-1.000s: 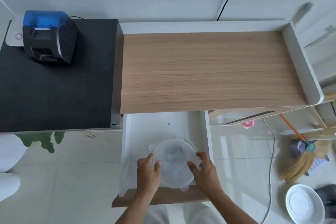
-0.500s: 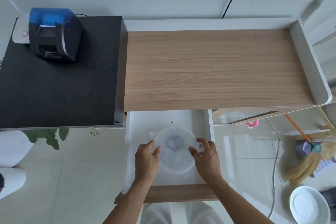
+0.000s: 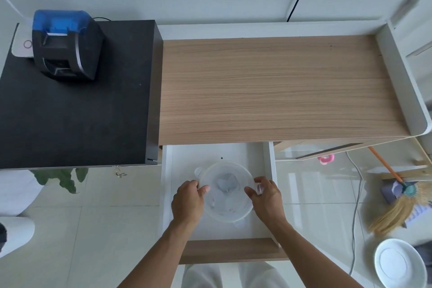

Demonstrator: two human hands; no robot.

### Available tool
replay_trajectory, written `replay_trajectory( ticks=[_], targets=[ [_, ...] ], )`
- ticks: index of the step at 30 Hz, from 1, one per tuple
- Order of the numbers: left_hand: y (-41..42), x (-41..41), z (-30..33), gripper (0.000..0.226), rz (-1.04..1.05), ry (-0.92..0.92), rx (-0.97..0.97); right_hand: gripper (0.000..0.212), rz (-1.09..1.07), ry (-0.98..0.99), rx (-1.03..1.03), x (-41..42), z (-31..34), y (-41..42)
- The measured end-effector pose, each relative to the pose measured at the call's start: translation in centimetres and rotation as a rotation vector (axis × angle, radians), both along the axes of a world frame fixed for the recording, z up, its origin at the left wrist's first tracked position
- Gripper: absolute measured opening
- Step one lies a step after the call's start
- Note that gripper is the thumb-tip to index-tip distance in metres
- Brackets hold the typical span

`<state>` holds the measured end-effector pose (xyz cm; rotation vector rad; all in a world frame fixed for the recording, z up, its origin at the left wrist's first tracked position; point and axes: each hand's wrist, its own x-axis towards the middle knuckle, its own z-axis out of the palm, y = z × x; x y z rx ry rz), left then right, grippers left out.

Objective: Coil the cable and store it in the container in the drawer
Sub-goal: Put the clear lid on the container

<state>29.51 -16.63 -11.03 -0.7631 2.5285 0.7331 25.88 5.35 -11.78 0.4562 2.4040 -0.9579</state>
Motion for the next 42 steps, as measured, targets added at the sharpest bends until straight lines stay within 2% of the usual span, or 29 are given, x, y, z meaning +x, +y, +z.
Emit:
replay_trajectory(
  ticks=[2, 4, 6, 8, 11, 14, 16, 18, 19, 21, 26, 28, 32, 36, 37, 42],
  targets=[
    [-0.2, -0.2, 0.3, 0.041, -0.107, -0.123, -0.081, 0.041, -0.004, -0.02, -0.001, -0.3, 0.0, -0.1],
    [0.0, -0.3, 0.5, 0.049, -0.145, -0.228, -0.081, 0.043, -0.02, -0.044, -0.025, -0.3, 0.2, -0.4],
    [0.4, -0.7, 0.5, 0.047, -0.07, -0.278, 0.02, 0.047, -0.032, -0.058, -0.053, 0.1, 0.5, -1.0],
    [0.3, -1.2, 0.3, 0.042, 0.104, -0.314, 0.213, 0.049, -0.045, -0.057, -0.071, 0.4, 0.5, -1.3],
    [-0.3, -1.2, -0.1, 0.038, 0.312, -0.286, 0.42, 0.048, -0.077, -0.071, -0.092, 0.4, 0.2, -1.4],
    [0.0, -0.4, 0.0, 0.054, 0.266, -0.192, 0.425, 0.056, -0.039, -0.098, -0.118, 0.2, -0.3, -0.9],
    [0.8, -0.1, 0.3, 0.071, 0.215, -0.156, 0.372, 0.08, 0.128, -0.093, -0.138, 0.5, -0.5, -0.1],
    [1.3, 0.1, 0.4, 0.082, 0.139, -0.112, 0.288, 0.125, 0.411, -0.103, -0.117, 1.1, -1.3, 1.0],
    [1.4, 0.0, 0.5, 0.08, 0.1, -0.097, 0.261, 0.146, 0.548, -0.124, -0.065, 1.3, -1.7, 1.4],
    [1.3, -0.2, 0.1, 0.073, 0.074, -0.101, 0.282, 0.163, 0.712, -0.11, 0.042, 1.9, -2.4, 1.9],
    [0.0, -1.4, 0.1, 0.06, 0.157, -0.231, 0.433, 0.152, 0.746, 0.087, 0.226, 2.7, -3.1, 1.2],
    [-0.2, -1.6, 0.3, 0.058, 0.158, -0.246, 0.459, 0.153, 0.745, 0.091, 0.261, 2.8, -3.3, 1.0],
    [-0.1, -1.6, 0.5, 0.056, 0.166, -0.25, 0.47, 0.157, 0.787, 0.009, 0.274, 1.3, -1.4, 1.0],
    [0.0, -1.8, 0.9, 0.057, 0.162, -0.244, 0.445, 0.118, 0.815, 0.005, 0.205, -1.7, -0.3, 0.5],
    [-0.1, -1.8, 0.5, 0.058, 0.165, -0.241, 0.445, 0.114, 0.825, -0.016, 0.189, -2.7, -0.1, 0.1],
    [-0.4, -2.1, 0.3, 0.058, 0.171, -0.25, 0.47, 0.123, 0.888, -0.259, 0.175, -8.2, 1.0, -1.5]
  ],
)
